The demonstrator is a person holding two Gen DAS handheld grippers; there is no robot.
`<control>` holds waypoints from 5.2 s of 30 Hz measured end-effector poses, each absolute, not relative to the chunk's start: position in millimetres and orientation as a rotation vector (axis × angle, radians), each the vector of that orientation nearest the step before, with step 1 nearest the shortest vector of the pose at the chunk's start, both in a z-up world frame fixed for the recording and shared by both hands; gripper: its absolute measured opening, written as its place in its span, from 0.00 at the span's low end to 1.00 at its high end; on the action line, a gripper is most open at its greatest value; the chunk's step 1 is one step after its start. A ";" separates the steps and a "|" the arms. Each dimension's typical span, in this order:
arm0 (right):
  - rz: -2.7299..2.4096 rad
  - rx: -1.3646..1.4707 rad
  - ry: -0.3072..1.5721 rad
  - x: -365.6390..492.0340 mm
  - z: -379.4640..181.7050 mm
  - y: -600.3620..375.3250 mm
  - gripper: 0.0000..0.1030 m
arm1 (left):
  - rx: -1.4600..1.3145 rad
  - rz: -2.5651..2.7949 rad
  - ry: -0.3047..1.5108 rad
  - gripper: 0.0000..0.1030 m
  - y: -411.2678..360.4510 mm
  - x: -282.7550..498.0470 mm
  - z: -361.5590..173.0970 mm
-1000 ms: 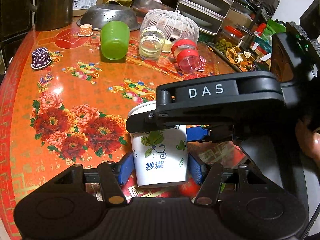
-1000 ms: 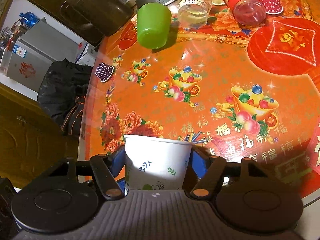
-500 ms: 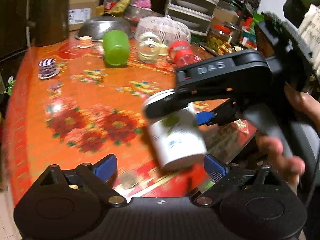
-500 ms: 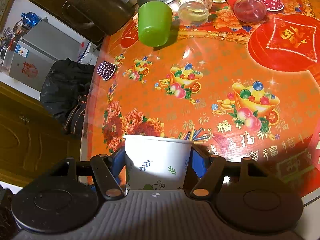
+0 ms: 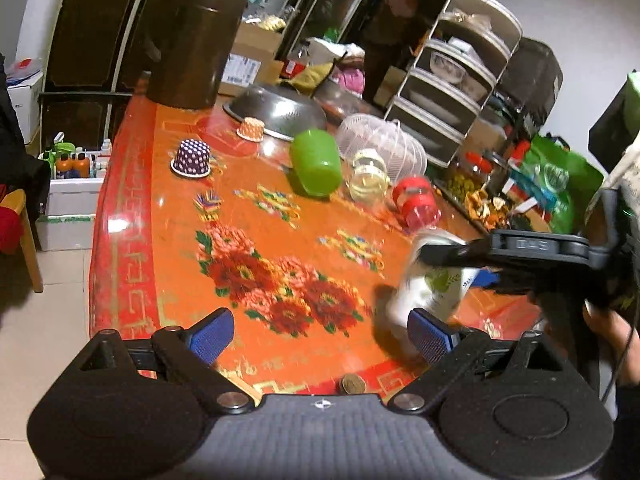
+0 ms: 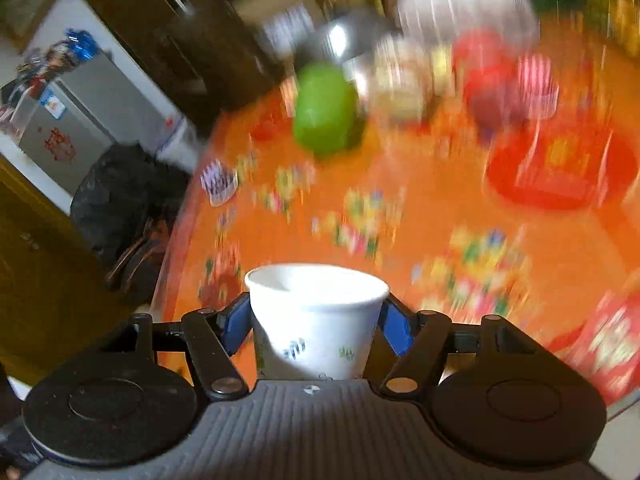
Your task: Flip cup upright
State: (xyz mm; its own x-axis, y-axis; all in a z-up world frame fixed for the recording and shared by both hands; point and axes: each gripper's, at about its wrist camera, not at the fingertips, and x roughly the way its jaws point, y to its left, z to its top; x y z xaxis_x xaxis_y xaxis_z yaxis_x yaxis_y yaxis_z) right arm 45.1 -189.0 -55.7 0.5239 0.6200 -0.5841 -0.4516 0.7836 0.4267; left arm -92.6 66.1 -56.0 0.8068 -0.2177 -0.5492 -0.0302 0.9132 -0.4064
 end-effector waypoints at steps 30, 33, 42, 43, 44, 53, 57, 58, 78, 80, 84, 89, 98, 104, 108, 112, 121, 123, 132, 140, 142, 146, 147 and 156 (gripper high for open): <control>0.493 0.015 0.048 -39.1 -83.5 -210.0 0.64 | -0.453 -0.155 0.499 0.93 62.7 -98.9 -58.5; 0.486 0.024 0.015 -38.7 -100.3 -209.5 0.64 | -0.460 -0.170 0.490 0.93 61.3 -99.1 -58.9; 0.497 0.003 -0.094 -42.8 -134.9 -203.3 0.64 | -0.465 -0.191 0.489 0.93 56.2 -99.7 -65.0; 0.497 -0.004 -0.097 -42.9 -136.7 -202.4 0.64 | -0.467 -0.194 0.487 0.93 56.0 -99.5 -65.5; 0.489 -0.004 -0.104 -43.8 -139.1 -201.7 0.64 | -0.468 -0.196 0.486 0.93 55.5 -99.6 -65.9; 0.473 0.009 -0.099 -40.2 -148.0 -201.4 0.64 | -0.470 -0.192 0.489 0.93 55.6 -99.1 -69.6; 0.466 0.003 -0.096 -41.3 -148.3 -199.0 0.66 | -0.472 -0.189 0.493 0.93 56.2 -99.5 -72.0; 0.464 0.000 -0.090 -40.5 -148.2 -197.9 0.66 | -0.472 -0.188 0.494 0.93 56.1 -99.3 -72.1; 0.489 0.113 0.305 -56.0 -96.3 -242.6 0.99 | -0.149 -0.073 0.481 1.00 14.9 -93.4 -69.5; 0.471 0.083 0.379 -55.7 -80.9 -247.2 0.99 | -0.146 -0.103 0.494 1.00 9.8 -92.8 -59.3; 0.494 0.064 0.430 -68.6 -48.7 -259.0 0.99 | -0.092 -0.108 0.496 1.00 -6.6 -100.7 -27.4; 0.476 0.022 0.381 -102.9 -10.2 -271.7 0.99 | -0.106 -0.147 0.525 1.00 -19.1 -120.8 9.3; 0.460 0.021 0.415 -104.2 -2.4 -283.2 0.99 | -0.081 -0.135 0.530 1.00 -33.6 -131.1 25.0; 0.488 0.009 0.434 -100.7 -10.7 -276.4 0.99 | -0.063 -0.114 0.554 1.00 -37.6 -127.9 20.3; 0.497 0.009 0.436 -102.7 -12.7 -274.7 0.99 | -0.065 -0.098 0.553 1.00 -36.3 -129.3 20.0; 0.500 0.011 0.435 -101.9 -14.6 -274.4 0.99 | -0.065 -0.085 0.547 1.00 -35.3 -129.7 21.0; 0.507 0.007 0.421 -104.1 -13.7 -272.2 0.99 | -0.064 -0.077 0.555 1.00 -36.4 -127.7 18.3; 0.508 0.007 0.420 -104.5 -12.8 -272.3 0.99 | -0.065 -0.076 0.552 1.00 -36.5 -128.4 18.6; 0.513 0.014 0.419 -103.6 -12.0 -272.1 0.99 | -0.068 -0.077 0.555 1.00 -37.5 -128.4 17.9; 0.514 0.016 0.419 -102.5 -11.9 -272.1 0.99 | -0.069 -0.078 0.557 1.00 -37.8 -127.7 17.4; 0.512 0.017 0.418 -102.1 -12.2 -272.6 0.99 | -0.068 -0.079 0.558 1.00 -38.1 -127.6 16.7; 0.518 0.023 0.418 -102.2 -11.7 -273.3 0.99 | -0.070 -0.080 0.560 1.00 -39.4 -126.9 16.1; 0.518 0.023 0.417 -102.1 -11.6 -273.2 0.99 | -0.070 -0.081 0.561 1.00 -39.6 -126.5 16.3; 0.525 0.024 0.419 -103.7 -12.7 -272.0 0.99 | -0.059 -0.087 0.559 1.00 -42.9 -127.0 15.6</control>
